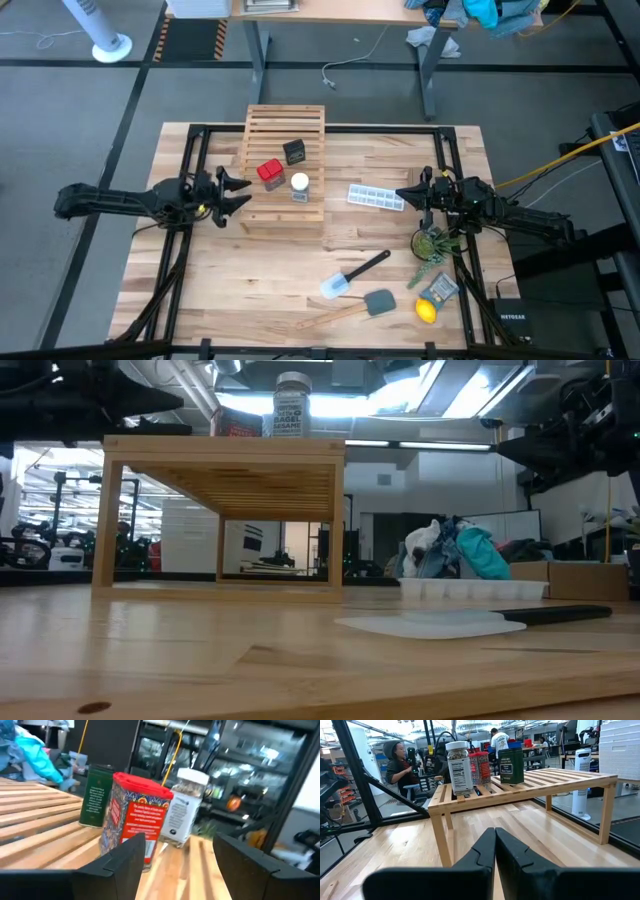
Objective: Shelf spices
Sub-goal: Remove the red seasoning can from the shelf
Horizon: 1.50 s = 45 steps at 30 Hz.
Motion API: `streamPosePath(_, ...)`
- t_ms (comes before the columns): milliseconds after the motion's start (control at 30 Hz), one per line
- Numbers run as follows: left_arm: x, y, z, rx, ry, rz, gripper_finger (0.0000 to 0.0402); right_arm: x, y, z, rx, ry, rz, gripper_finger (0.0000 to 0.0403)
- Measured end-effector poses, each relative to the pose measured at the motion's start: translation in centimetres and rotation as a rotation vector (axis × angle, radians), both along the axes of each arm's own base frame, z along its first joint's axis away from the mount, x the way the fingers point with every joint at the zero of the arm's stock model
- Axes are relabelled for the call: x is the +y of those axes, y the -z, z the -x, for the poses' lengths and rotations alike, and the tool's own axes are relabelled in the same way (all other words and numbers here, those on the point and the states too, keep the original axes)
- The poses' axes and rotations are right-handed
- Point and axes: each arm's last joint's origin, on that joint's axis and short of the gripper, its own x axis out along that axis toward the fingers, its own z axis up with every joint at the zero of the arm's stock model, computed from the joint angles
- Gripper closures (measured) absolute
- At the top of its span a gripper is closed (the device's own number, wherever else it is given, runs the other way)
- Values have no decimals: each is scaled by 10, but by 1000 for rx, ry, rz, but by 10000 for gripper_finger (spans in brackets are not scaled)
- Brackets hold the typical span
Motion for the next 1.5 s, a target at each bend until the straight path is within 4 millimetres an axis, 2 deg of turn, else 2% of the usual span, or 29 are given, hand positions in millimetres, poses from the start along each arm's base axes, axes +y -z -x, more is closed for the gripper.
streamPosePath(100,0,-17,-7,39,-27,-149,174,0,0,0,-1,0,0,386)
streamPosePath(233,1,-49,-16,54,-57,-305,174,0,0,0,0,-1,0,386)
streamPosePath(333,2,-70,-20,128,-96,-316,174,0,1,0,5,-2,-1,386)
streamPosePath(467,5,-87,-21,273,-189,-227,174,1,1,0,9,-39,0,386)
streamPosePath(600,5,-89,-26,342,-201,-152,174,2,1,0,11,-65,1,386)
streamPosePath(933,1,-76,-47,425,-177,-118,174,2,2,0,18,-71,-1,386)
streamPosePath(1033,2,-70,-48,469,-180,-121,174,2,2,0,19,-70,-1,386)
streamPosePath(1267,3,-73,-48,442,-228,-96,174,2,2,0,20,-70,-1,386)
streamPosePath(1500,3,-67,-53,459,-233,-30,174,2,2,0,20,-71,-1,386)
